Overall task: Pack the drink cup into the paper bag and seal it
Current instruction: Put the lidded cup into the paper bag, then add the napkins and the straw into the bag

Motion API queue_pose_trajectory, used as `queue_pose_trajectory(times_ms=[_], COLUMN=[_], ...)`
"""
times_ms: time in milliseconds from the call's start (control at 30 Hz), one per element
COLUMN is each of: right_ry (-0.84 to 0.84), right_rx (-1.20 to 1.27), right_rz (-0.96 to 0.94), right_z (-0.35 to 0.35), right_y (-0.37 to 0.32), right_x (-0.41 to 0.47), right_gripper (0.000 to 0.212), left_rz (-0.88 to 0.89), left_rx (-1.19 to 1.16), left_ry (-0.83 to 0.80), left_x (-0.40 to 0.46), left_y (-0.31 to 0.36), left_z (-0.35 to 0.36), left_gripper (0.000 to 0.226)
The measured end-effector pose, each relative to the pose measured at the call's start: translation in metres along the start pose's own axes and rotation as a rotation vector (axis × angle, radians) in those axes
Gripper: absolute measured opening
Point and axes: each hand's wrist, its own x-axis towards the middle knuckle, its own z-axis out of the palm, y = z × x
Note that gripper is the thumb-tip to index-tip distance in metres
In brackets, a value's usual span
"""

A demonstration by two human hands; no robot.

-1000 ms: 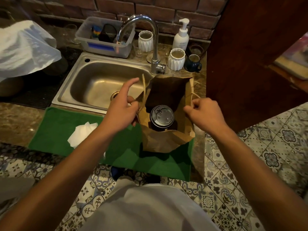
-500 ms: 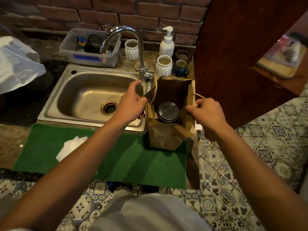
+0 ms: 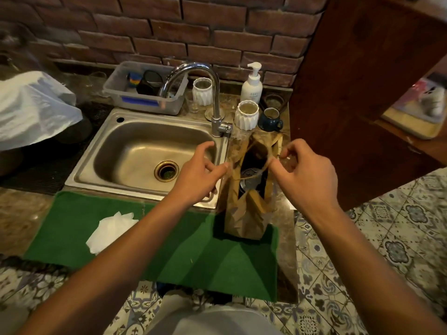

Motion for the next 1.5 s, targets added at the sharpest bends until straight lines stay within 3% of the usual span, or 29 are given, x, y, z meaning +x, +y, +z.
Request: queue_pose_trajectory(times_ms=[267, 567, 933, 1233, 1300, 1500], right_ry=[0.046, -0.342, -0.728, -0.799, -0.815, -0.87], right_rx=[0.195, 0.09, -0.162, -0.314, -0.338, -0.377], right_rz=[-0.275, -0.343, 0.065, 0.243, 0.27, 0.367], right_z=[0.019, 0.137, 0.294, 0.328, 0.33, 0.336], right_y=[-0.096, -0.173, -0.178, -0.184, -0.185, -0.186], right_x=[-0.027, -0.052, -0.107, -0.133, -0.134, -0.134], right_gripper=[0.02, 0.039, 0.046, 0.039, 0.033, 0.03], left_rz=[-0.052, -0.209, -0.326, -0.364, -0.367, -0.334], left_rx=[-0.036, 0.264, 0.25, 0.251, 0.273, 0.314], left_ry=[0.237, 0.337, 0.225, 0.07, 0.009, -0.066], left_x=[-0.044, -0.109, -0.091, -0.067, -0.066, -0.065], left_y=[-0.079, -0.2, -0.288, -0.301, -0.3, -0.293], left_z=[-0.088, -0.204, -0.231, -0.218, -0.214, -0.218], left_gripper=[0.054, 0.07, 0.081, 0.077, 0.072, 0.026])
